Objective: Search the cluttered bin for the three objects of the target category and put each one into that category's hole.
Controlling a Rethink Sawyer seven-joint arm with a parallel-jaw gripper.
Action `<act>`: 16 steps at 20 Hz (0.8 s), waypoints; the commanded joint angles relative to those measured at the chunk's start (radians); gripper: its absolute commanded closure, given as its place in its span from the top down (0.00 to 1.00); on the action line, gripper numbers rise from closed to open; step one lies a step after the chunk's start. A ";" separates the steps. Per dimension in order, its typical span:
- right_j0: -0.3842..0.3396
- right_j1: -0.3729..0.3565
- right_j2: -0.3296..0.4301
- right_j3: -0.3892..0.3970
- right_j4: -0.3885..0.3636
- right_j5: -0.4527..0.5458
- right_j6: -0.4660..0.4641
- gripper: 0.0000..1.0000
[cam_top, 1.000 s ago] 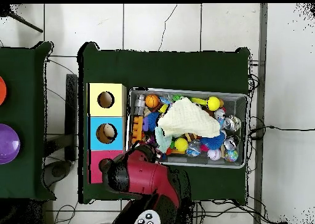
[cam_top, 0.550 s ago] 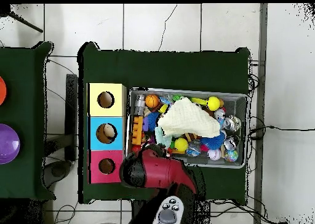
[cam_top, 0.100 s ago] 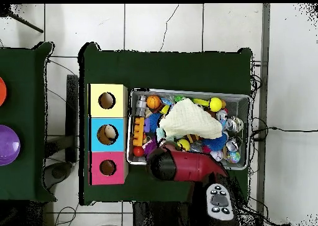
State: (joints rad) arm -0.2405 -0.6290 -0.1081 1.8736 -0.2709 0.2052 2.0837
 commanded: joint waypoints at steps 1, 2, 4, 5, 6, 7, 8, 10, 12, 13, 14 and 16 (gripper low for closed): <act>-0.089 -0.041 0.224 -0.028 -0.120 0.114 -0.190 0.00; -0.091 -0.050 0.217 -0.036 -0.131 0.134 -0.193 0.00; -0.106 -0.069 0.223 -0.045 -0.151 0.170 -0.210 0.00; -0.112 -0.080 0.228 -0.048 -0.162 0.181 -0.217 0.00; -0.118 -0.091 0.232 -0.051 -0.172 0.192 -0.223 0.00; -0.124 -0.102 0.236 -0.053 -0.182 0.203 -0.230 0.00; -0.126 -0.120 0.232 -0.060 -0.193 0.215 -0.234 0.00; -0.128 -0.143 0.227 -0.069 -0.213 0.233 -0.237 0.00; -0.138 -0.156 0.235 -0.077 -0.238 0.237 -0.243 0.00; -0.144 -0.162 0.240 -0.078 -0.246 0.242 -0.245 0.00; -0.150 -0.167 0.246 -0.079 -0.255 0.247 -0.246 0.00; -0.168 -0.176 0.266 -0.080 -0.265 0.264 -0.255 0.00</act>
State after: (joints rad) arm -0.3621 -0.7563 0.0400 1.8736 -0.4529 0.3453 2.0829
